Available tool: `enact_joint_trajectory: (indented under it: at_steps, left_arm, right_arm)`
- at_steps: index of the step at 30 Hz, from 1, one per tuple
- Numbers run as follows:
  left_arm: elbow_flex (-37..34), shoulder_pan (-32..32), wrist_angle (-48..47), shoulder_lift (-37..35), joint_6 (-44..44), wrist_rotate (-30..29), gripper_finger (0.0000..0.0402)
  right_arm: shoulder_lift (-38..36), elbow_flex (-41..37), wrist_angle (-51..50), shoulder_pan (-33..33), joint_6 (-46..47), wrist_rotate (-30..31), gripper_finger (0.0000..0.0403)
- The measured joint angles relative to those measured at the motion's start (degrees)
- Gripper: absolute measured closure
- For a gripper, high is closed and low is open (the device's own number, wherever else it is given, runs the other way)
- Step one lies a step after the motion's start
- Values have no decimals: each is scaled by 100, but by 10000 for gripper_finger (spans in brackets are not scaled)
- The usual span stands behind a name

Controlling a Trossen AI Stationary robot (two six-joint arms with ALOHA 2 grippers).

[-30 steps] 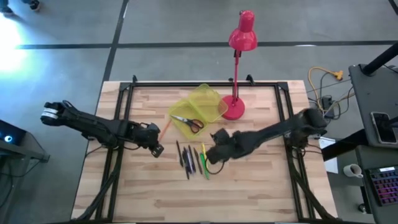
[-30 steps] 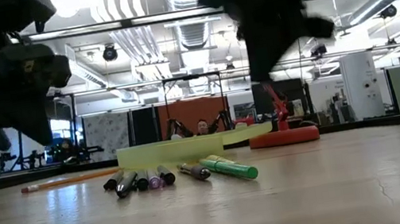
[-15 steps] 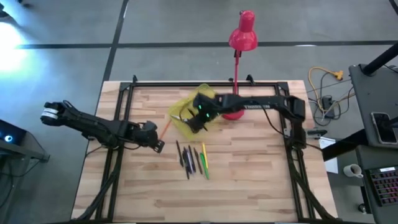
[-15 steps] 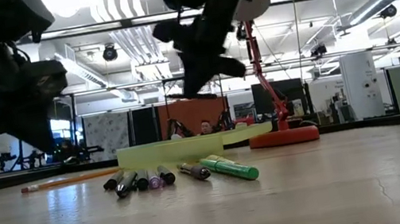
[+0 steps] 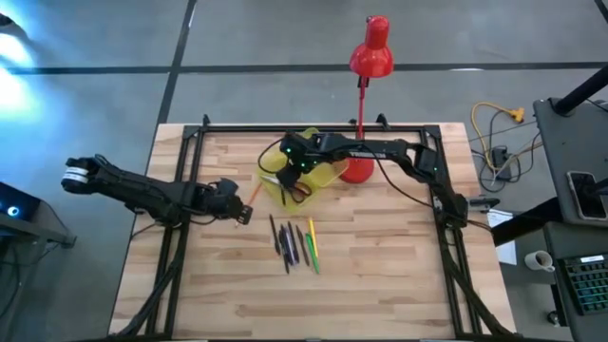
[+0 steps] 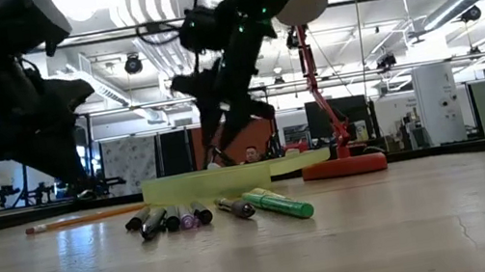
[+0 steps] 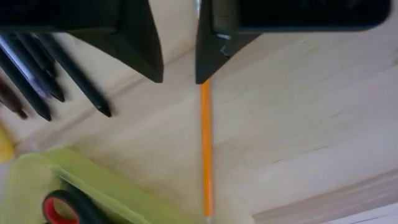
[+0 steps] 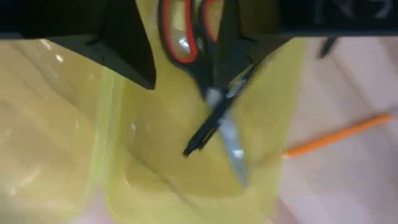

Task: Pick & place school supplies into a supply box
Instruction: Put the orange pencil into the yellow supply box

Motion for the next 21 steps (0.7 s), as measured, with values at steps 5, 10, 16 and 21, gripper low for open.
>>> enact_joint_trajectory:
  at_steps: [5, 10, 16, 21]
  left_arm:
    - [-50, 189, -7, 71, 0, 18, 265]
    - [-59, 327, 226, 510, 2, 18, 245]
    - [161, 314, 341, 1468, 0, 24, 245]
    - [293, 306, 336, 2212, -1, -31, 250]
  right_arm:
    - [-183, 447, -651, 18, -422, 66, 206]
    - [-253, 719, -1473, 108, -597, 880, 194]
    - [-456, 701, -1974, 295, -601, 1411, 193]
    - [-733, 674, -2327, 519, -406, 1427, 193]
